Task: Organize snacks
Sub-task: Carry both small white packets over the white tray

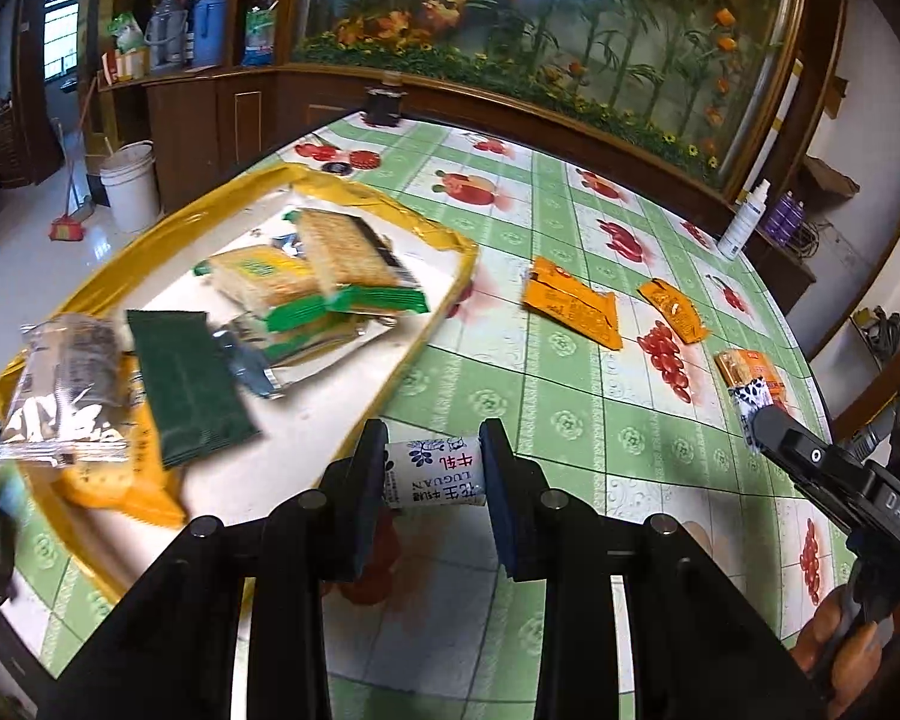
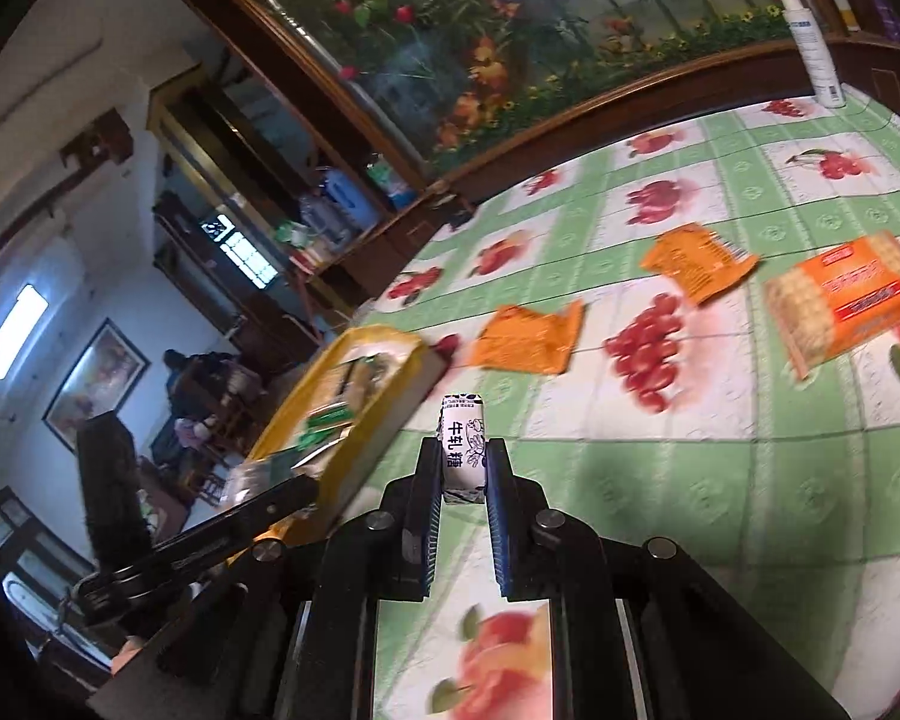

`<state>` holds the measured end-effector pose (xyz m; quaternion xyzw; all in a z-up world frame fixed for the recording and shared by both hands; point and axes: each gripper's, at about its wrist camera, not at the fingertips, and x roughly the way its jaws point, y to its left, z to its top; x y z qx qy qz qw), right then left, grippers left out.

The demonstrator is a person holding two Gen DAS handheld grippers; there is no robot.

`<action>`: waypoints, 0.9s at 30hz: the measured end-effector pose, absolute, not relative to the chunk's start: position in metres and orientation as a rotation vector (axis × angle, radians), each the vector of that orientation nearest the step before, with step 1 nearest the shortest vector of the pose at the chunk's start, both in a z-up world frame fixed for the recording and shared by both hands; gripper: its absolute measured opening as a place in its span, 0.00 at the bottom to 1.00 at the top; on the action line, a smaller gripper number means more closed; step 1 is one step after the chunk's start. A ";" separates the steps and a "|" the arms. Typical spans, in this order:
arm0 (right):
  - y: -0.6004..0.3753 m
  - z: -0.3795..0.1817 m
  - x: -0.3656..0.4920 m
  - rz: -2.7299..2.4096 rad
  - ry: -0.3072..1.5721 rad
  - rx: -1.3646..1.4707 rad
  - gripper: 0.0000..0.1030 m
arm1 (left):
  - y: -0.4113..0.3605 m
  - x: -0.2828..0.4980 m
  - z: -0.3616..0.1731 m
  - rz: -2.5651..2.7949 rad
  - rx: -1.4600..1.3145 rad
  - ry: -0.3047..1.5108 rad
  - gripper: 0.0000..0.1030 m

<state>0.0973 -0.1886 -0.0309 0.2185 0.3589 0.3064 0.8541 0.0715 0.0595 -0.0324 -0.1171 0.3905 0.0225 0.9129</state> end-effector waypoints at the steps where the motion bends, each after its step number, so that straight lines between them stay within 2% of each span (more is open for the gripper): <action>1: -0.183 -0.030 0.094 0.663 0.757 0.464 0.14 | 0.063 0.068 -0.032 0.056 -0.242 0.799 0.28; 14: -0.119 -0.023 0.071 0.815 0.794 0.433 0.16 | 0.111 0.040 -0.025 0.183 -0.263 0.762 0.28; 27: -0.093 -0.016 0.060 0.843 0.786 0.384 0.16 | 0.123 0.030 -0.030 0.253 -0.208 0.743 0.28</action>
